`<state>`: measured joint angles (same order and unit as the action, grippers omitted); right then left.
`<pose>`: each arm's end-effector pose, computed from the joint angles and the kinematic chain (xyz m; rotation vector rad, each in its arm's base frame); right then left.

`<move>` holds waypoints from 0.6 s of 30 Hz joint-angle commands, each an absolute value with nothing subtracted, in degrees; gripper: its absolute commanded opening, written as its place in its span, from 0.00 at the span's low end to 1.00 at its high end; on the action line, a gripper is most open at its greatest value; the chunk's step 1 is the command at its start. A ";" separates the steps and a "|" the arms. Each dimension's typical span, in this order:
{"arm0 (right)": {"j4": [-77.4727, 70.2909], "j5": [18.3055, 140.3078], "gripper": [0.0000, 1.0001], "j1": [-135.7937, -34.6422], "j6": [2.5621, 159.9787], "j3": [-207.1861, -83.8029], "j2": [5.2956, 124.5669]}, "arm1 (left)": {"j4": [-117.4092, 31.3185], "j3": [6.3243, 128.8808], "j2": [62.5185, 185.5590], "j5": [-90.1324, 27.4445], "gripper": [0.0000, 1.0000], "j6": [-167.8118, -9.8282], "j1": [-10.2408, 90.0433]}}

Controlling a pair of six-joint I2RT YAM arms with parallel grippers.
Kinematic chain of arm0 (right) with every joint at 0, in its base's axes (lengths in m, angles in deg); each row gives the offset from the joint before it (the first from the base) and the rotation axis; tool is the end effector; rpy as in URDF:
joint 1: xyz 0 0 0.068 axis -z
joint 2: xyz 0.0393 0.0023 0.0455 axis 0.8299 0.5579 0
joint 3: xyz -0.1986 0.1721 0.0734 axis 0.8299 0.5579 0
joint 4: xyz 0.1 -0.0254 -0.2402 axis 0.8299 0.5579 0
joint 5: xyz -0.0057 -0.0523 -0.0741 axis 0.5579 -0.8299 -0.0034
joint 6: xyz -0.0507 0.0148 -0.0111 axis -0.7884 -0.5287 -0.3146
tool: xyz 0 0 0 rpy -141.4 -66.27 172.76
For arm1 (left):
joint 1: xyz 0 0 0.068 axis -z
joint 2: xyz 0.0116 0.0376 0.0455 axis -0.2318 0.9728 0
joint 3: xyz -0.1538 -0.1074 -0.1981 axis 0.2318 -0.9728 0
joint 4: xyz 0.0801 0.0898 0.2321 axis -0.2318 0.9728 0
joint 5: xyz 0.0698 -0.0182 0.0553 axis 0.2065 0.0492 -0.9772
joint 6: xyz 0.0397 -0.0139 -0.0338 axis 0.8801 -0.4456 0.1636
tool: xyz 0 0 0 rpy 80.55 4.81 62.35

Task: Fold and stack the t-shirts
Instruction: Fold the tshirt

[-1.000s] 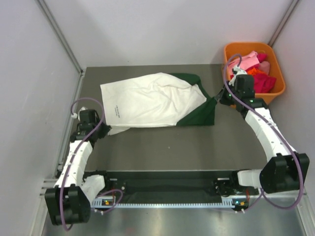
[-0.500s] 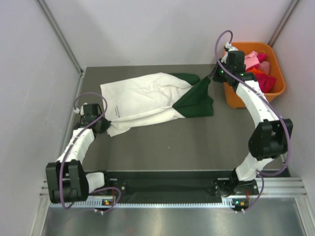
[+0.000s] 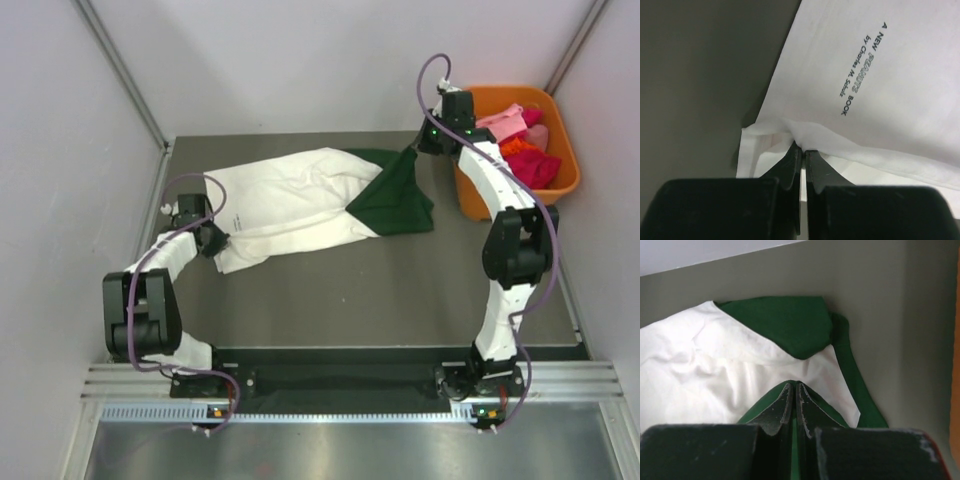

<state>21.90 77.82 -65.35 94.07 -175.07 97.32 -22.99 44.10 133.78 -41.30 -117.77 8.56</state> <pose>0.4598 0.0789 0.3181 0.1359 2.1905 0.4029 0.2929 0.0258 0.1900 -0.9883 2.3330 -0.2134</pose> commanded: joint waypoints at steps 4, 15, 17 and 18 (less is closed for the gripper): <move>14.37 78.34 0.00 -66.11 96.78 -186.73 106.44 | -27.04 50.18 140.38 -40.94 0.00 -118.19 7.34; 6.56 78.70 0.87 -68.66 96.42 -174.49 98.22 | -24.51 50.11 136.27 -39.08 0.62 -118.64 5.84; 0.49 78.52 0.85 -68.57 98.61 -163.94 91.01 | -23.46 48.70 132.14 -39.08 0.66 -118.11 5.76; -1.09 78.70 0.83 -68.66 99.32 -161.03 88.90 | -22.67 48.17 130.74 -39.08 0.68 -117.85 5.76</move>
<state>8.17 79.06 -68.39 97.22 -166.54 98.22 -23.29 48.97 137.05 -39.22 -118.63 6.05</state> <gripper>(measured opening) 0.841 0.668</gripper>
